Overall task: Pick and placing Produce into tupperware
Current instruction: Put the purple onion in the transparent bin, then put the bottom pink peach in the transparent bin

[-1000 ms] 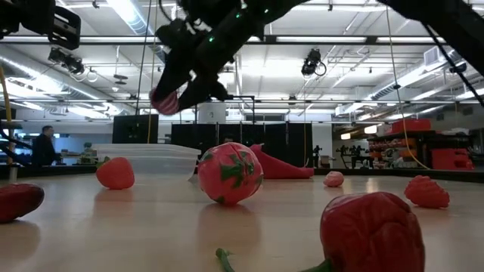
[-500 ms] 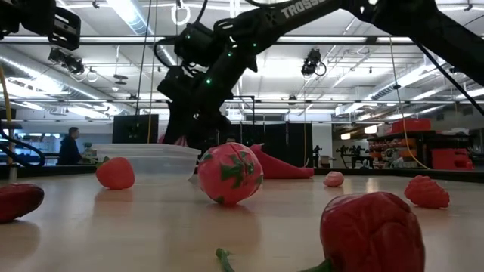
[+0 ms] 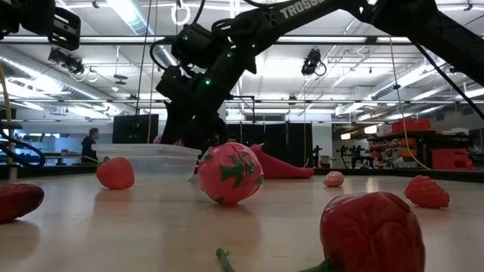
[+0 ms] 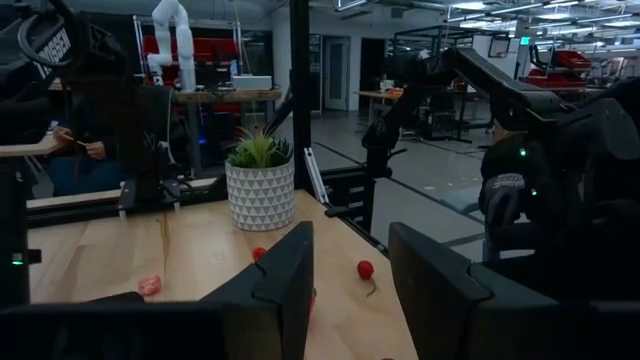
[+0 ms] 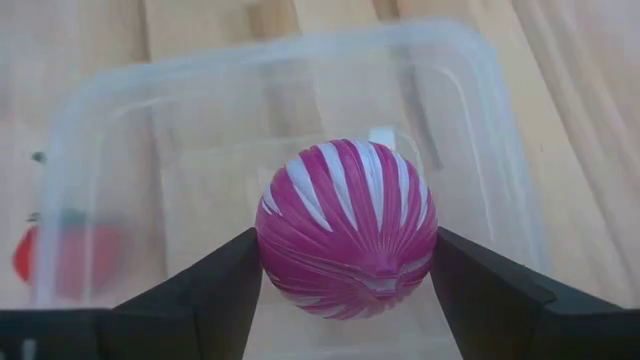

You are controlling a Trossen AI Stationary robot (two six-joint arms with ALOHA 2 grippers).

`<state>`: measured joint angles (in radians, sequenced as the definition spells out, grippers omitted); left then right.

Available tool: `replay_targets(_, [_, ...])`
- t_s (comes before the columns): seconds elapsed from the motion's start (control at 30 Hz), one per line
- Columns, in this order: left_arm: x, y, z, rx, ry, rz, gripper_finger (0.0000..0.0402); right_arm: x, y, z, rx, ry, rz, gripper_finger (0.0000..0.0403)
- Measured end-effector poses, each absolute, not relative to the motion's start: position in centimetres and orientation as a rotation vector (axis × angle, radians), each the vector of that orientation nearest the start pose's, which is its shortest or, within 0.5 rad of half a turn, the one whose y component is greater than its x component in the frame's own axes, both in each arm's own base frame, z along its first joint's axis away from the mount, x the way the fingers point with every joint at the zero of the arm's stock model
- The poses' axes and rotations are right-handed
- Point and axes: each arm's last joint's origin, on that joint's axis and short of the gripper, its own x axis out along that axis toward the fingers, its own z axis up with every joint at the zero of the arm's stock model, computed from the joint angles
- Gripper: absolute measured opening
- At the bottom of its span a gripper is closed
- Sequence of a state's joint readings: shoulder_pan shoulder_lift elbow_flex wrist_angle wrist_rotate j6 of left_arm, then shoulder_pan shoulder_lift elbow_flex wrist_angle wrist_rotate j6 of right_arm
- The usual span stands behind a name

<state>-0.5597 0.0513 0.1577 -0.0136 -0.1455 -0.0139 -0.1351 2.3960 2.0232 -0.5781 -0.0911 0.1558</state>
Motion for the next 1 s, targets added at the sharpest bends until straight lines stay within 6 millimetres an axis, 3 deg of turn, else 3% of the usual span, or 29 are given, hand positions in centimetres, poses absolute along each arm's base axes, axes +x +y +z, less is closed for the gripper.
replay_targets(0.5, [7.82,-4.4,21.15,-0.045,-0.083,-0.414,0.0152,51.63,-6.19,17.05,0.239,0.943,-0.105,0.0276])
replay_targets(0.8, [7.82,-4.4,21.14,-0.046,-0.083,-0.414,0.014,51.82,-6.13,17.18,0.24,0.92,-0.103,0.0318])
replay_targets(1.0, [7.84,-4.41,20.96,-0.039,-0.065,-0.414,0.0139,51.73,-6.1,17.51,0.242,0.917,-0.11,0.0322])
